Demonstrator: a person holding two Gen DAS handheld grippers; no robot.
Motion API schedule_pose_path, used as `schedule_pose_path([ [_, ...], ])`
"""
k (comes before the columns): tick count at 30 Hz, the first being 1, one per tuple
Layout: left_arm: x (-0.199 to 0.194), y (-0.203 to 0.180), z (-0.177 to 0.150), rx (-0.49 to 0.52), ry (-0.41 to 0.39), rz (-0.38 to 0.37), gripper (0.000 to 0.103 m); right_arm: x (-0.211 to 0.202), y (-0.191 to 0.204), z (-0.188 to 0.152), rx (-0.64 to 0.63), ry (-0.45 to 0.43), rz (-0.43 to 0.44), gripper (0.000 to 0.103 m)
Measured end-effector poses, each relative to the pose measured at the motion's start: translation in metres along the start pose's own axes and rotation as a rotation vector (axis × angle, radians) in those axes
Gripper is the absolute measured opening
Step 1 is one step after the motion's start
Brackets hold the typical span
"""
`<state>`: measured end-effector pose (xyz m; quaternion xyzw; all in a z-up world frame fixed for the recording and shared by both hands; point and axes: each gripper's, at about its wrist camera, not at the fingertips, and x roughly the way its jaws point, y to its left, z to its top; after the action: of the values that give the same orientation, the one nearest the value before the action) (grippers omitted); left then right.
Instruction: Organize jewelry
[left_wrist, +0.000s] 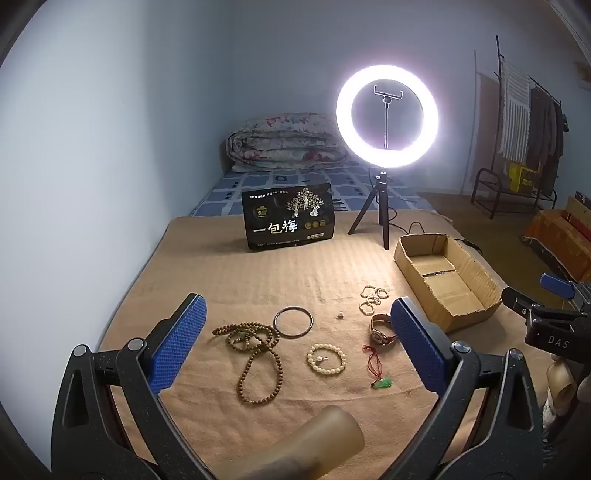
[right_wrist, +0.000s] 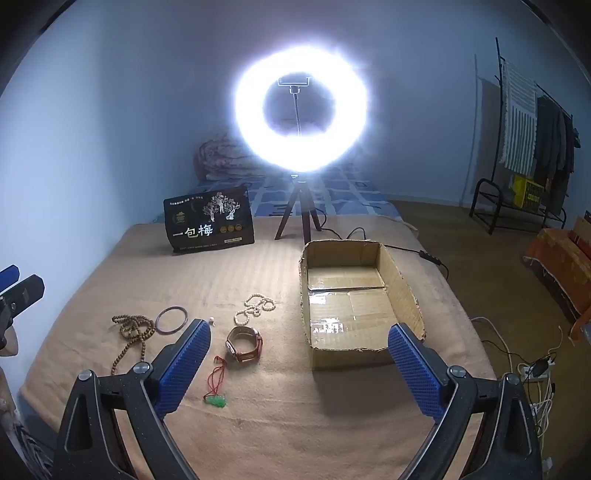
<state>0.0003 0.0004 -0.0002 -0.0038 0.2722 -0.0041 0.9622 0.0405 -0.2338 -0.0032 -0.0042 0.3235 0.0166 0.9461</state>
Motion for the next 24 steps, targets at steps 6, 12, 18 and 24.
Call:
schedule_pose_path([
  [6, -0.0005, 0.0003, 0.0003, 0.008, -0.004, 0.005, 0.102, -0.0019, 0.0003, -0.0014, 0.002, -0.003, 0.004, 0.098],
  [12, -0.0010, -0.0005, 0.0001, 0.015, -0.007, 0.008, 0.102, -0.0012, 0.0013, -0.0017, 0.001, 0.002, 0.003, 0.098],
  [18, -0.0006, 0.0000, 0.0002, 0.016, -0.006, 0.009, 0.102, -0.0022, -0.0009, -0.0015, 0.001, 0.000, 0.002, 0.098],
  [24, -0.0009, -0.0008, 0.0001, 0.017, -0.008, 0.009, 0.102, -0.0023, -0.0008, -0.0017, 0.000, 0.001, 0.004, 0.098],
])
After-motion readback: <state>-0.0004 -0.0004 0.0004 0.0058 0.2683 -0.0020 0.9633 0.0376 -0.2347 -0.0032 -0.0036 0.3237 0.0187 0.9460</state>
